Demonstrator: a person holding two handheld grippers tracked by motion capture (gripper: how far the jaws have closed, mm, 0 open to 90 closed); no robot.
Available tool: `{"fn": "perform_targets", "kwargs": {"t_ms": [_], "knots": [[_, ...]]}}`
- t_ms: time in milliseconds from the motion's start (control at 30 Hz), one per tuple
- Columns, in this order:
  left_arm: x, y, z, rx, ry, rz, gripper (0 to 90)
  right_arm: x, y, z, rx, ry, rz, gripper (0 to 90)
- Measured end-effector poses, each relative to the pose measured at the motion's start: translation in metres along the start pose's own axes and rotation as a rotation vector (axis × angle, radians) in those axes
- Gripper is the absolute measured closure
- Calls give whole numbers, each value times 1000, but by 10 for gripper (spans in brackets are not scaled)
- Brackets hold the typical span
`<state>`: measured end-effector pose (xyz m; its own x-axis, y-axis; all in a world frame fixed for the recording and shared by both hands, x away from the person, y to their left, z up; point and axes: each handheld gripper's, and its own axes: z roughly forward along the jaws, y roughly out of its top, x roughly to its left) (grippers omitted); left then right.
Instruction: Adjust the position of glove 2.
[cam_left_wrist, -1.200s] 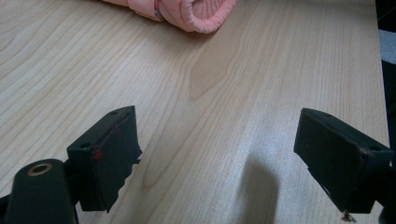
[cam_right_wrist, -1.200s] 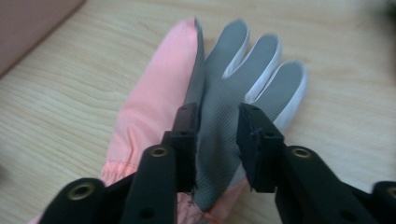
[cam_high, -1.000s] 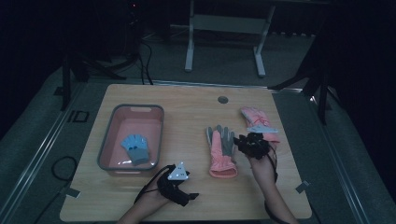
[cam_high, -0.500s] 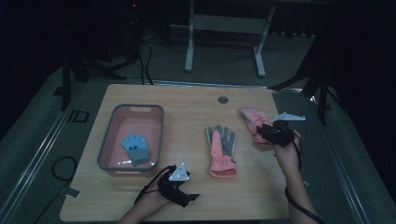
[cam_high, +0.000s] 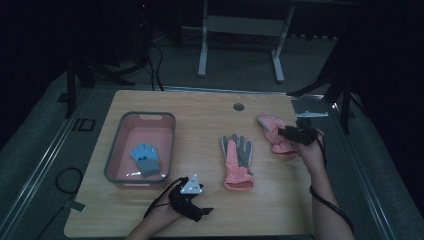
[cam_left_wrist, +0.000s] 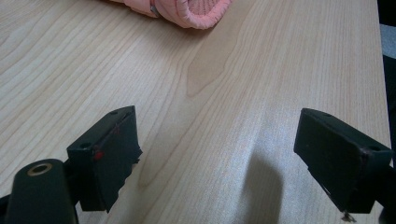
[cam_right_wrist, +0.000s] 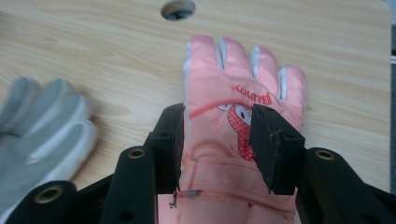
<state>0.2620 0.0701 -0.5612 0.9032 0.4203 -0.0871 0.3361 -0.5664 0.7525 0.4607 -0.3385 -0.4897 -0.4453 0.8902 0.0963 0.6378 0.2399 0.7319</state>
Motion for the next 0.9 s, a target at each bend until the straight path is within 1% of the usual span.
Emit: {"fn": "perform_targets", "kwargs": {"t_ms": [67, 100, 167, 200, 233, 267, 300, 333, 367, 467, 567, 633, 667, 733, 767, 900], "knots": [[0, 0, 0, -1, 0, -2, 143, -4, -2, 9, 15, -5, 2, 554], [0, 0, 0, -1, -1, -2, 143, -7, -3, 12, 21, -19, 9, 563], [0, 0, 0, 0, 0, -2, 143, -13, -5, 19, 28, -14, 41, 561], [0, 0, 0, 1, -1, -2, 143, -15, -6, 22, 31, -23, 48, 575], [0, 0, 0, 4, -3, 3, 143, -16, -9, 26, 54, -27, 45, 590], [0, -1, 1, 11, -1, 11, 143, -17, -12, 32, 80, -43, 43, 595], [0, -1, 1, 10, -1, 12, 143, -17, -16, 36, 86, -48, 45, 602], [0, -1, 1, 10, -2, 11, 143, -18, -17, 38, 77, -37, 60, 615], [0, -1, 1, 6, 0, 9, 143, -19, -18, 38, 72, -35, 73, 627], [0, -1, 0, 2, 0, 6, 143, -15, -19, 39, 68, -49, 67, 676], [-1, -1, 1, 8, -1, 13, 143, -13, -18, 40, 71, -56, 76, 774], [-1, -1, 1, 11, -1, 16, 143, -10, -17, 39, 69, -80, 73, 831], [-1, -1, 1, 11, -2, 15, 143, -8, -17, 39, 65, -88, 81, 839], [0, -1, 1, 7, -2, 12, 143, -8, -19, 38, 47, -99, 120, 865], [0, -1, 1, 6, -2, 10, 142, -7, -19, 37, 43, -108, 130, 873], [0, -1, 1, 4, -5, 9, 143, 3, -16, 28, 24, -159, 129, 890]]}}
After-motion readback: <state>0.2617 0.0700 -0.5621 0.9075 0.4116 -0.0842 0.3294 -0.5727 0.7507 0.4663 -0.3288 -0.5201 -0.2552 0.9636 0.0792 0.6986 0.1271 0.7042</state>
